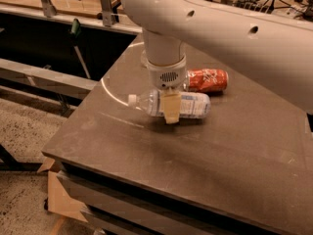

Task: Knock blue plastic bottle over

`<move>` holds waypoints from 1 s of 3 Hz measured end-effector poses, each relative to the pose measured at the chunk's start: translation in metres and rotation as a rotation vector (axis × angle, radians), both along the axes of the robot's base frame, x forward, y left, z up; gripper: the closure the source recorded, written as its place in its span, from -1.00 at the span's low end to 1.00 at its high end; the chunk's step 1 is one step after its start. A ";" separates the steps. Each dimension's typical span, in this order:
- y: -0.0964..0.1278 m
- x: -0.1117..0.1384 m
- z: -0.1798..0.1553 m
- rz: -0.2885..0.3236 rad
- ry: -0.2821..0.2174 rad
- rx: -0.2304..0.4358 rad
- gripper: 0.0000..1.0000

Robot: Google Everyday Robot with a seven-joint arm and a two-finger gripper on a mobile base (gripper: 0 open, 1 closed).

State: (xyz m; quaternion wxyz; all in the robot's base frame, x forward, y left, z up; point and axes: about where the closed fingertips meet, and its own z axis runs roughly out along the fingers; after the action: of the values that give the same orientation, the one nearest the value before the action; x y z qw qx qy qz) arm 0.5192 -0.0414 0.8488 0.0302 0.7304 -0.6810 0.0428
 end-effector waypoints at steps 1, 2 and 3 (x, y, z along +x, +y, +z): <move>0.001 -0.002 -0.004 -0.015 0.019 0.022 -0.91; 0.004 -0.002 0.004 -0.019 0.024 0.061 -1.00; -0.001 0.003 0.029 -0.058 -0.021 0.166 -1.00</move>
Offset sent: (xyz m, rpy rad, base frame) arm -0.0118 -0.0010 0.0138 0.0761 0.0707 -0.0267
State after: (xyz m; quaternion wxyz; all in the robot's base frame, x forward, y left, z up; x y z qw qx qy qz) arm 0.5225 -0.0420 0.8781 -0.0363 0.7098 -0.7034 -0.0067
